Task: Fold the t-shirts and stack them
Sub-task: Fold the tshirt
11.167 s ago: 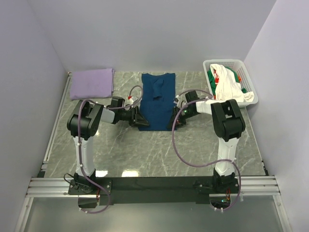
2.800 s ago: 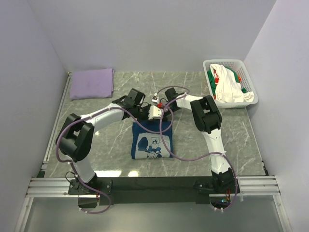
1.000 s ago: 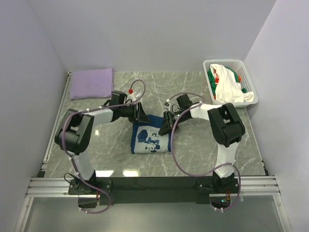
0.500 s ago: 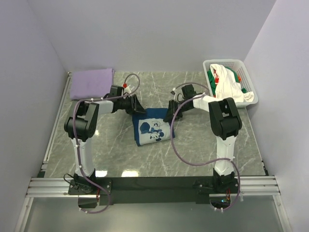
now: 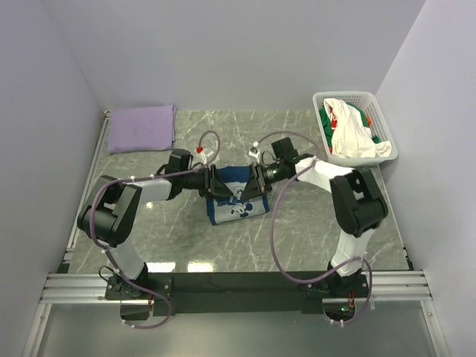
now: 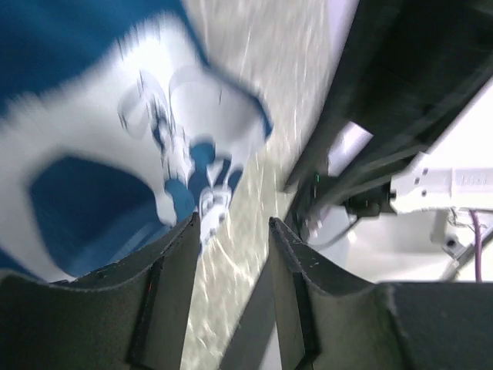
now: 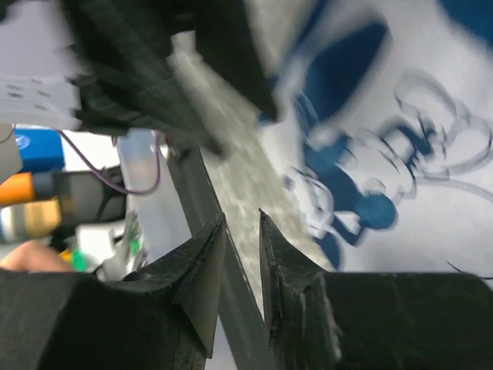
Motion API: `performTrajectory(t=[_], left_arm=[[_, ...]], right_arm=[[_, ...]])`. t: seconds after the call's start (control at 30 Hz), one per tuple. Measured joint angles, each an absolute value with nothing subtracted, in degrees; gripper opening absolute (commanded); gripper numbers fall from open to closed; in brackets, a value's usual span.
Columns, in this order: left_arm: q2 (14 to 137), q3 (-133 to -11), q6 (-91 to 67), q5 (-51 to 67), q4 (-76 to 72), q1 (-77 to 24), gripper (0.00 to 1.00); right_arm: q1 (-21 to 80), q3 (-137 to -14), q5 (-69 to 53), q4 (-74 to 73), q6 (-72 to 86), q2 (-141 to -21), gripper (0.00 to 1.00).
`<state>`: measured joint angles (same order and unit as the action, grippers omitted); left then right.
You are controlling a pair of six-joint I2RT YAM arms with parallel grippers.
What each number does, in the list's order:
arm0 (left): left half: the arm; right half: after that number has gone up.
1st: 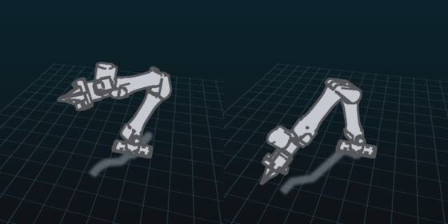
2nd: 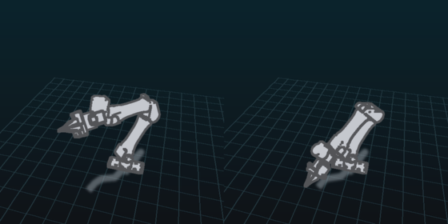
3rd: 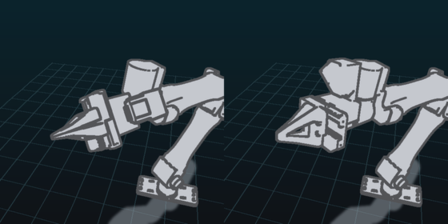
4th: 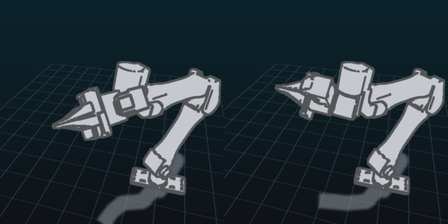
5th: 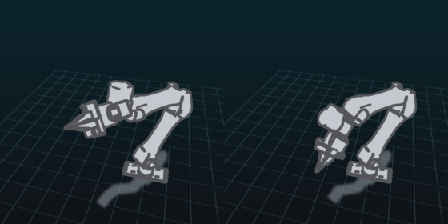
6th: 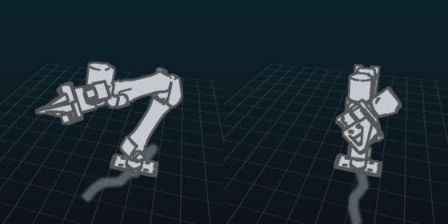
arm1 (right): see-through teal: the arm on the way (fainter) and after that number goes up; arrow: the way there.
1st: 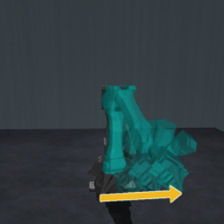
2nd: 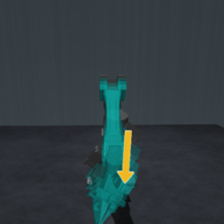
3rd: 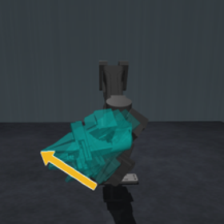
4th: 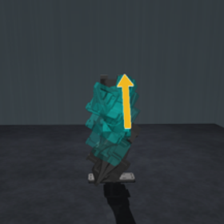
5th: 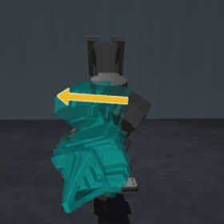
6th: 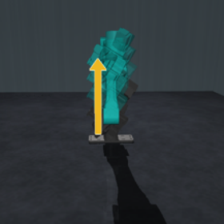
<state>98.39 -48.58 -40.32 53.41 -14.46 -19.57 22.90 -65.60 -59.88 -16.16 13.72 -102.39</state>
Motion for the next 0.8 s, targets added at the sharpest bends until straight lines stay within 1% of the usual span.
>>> performTrajectory(t=[0.17, 0.27, 0.4, 0.53, 0.6, 0.7, 0.8], left_arm=[[101.8, -45.9, -41.6, 53.4, -14.7, -21.8, 0.46], [106.7, -46.7, -40.6, 52.4, -13.1, -19.5, 0.44], [111.4, -49.8, -38.2, 55.0, -9.2, -16.1, 0.4], [111.9, -53.6, -32.5, 54.2, -5.9, -15.2, 0.39], [111.1, -54.2, -29.4, 53.9, -4.5, -14.8, 0.41], [107.0, -54.2, -25.4, 54.3, -0.9, -14.5, 0.43], [99.7, -52.4, -25.1, 56.1, -1.3, -15.3, 0.43]], right_arm=[[21.8, -61.6, -58.6, -17.2, 11.8, -111.0, 0.28], [18.5, -60.9, -59.0, -18.0, 11.8, -115.1, 0.27], [16.7, -60.3, -59.8, -17.4, 11.9, -115.3, 0.27], [17.7, -59.2, -60.7, -15.8, 12.1, -114.5, 0.27], [18.5, -58.2, -61.2, -15.4, 12.2, -112.9, 0.27], [19.5, -56.8, -62.2, -15.0, 13.3, -108.0, 0.28], [20.5, -56.2, -63.1, -12.3, 15.8, -101.5, 0.28]])
